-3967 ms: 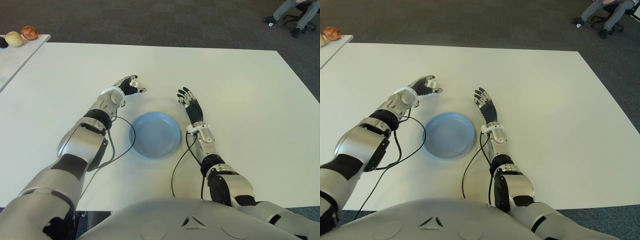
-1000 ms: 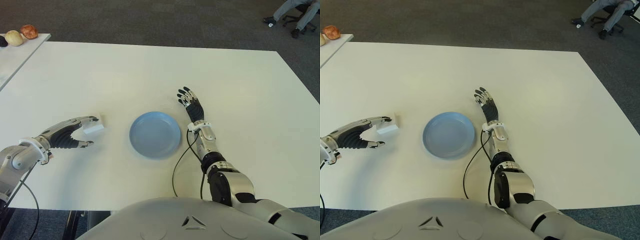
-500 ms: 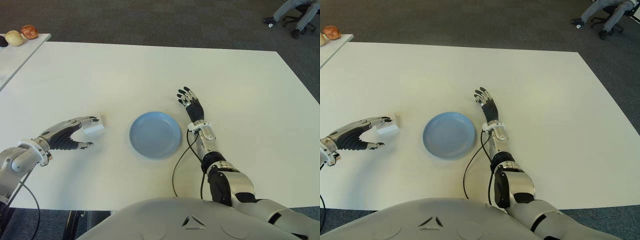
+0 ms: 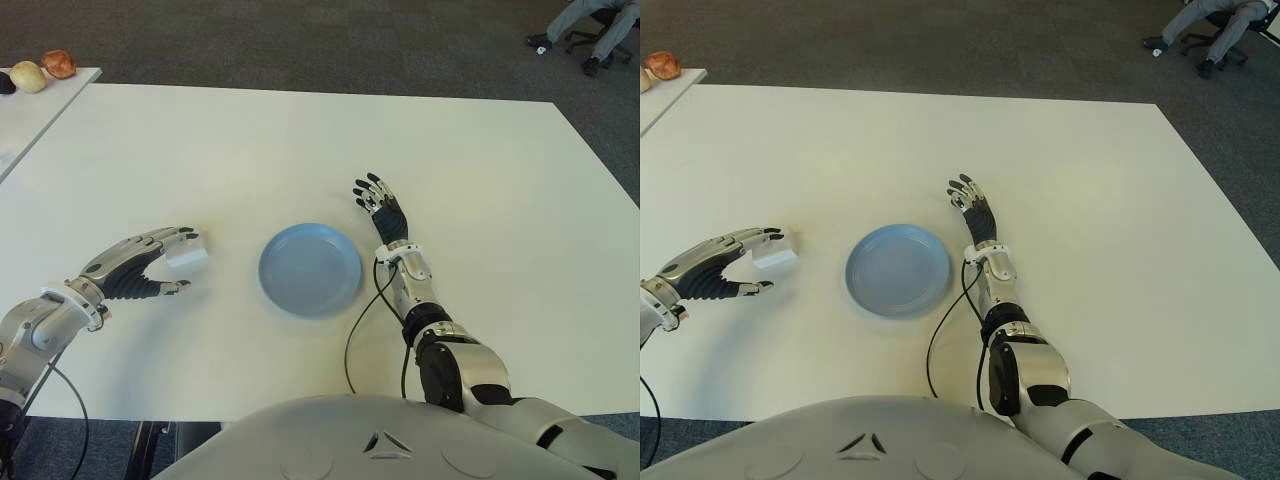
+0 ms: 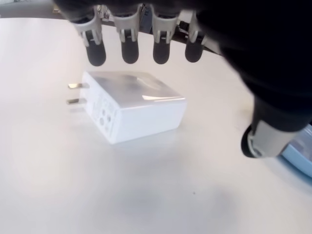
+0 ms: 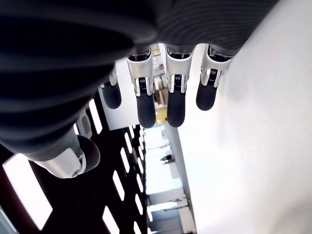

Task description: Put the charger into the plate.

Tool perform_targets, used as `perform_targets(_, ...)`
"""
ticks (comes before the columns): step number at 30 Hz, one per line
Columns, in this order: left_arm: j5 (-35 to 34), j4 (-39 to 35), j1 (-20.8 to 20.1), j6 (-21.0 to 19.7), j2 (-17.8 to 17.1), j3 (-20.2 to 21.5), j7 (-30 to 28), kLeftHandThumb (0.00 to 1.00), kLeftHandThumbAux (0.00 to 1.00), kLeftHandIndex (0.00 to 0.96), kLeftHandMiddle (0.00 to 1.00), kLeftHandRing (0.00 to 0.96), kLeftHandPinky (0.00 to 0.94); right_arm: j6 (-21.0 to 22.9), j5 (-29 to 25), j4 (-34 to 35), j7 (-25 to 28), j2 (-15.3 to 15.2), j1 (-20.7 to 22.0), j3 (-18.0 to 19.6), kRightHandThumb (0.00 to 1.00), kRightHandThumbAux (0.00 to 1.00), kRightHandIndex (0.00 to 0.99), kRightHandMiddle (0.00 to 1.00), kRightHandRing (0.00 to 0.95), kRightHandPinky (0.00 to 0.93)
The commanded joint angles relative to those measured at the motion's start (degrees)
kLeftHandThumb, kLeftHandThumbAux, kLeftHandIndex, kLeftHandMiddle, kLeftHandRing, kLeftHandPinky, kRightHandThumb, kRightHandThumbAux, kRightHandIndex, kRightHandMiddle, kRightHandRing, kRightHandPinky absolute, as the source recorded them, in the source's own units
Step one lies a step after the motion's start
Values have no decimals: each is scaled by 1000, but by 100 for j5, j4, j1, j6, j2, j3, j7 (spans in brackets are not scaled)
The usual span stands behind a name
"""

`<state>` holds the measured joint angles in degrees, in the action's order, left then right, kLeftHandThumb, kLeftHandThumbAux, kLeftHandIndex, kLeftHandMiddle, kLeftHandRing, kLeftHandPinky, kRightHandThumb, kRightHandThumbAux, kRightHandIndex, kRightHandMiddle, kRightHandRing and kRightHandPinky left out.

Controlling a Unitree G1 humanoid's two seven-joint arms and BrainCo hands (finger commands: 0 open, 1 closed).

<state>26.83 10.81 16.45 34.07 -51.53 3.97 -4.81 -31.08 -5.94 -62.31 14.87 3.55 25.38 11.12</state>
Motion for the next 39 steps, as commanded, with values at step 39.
perform_targets(39, 2012, 2045, -2044, -663, 317, -1152, 2779, 270, 223, 0, 0, 0, 0, 286, -70, -340, -3, -65, -419, -30, 0, 561, 116, 208, 165, 129)
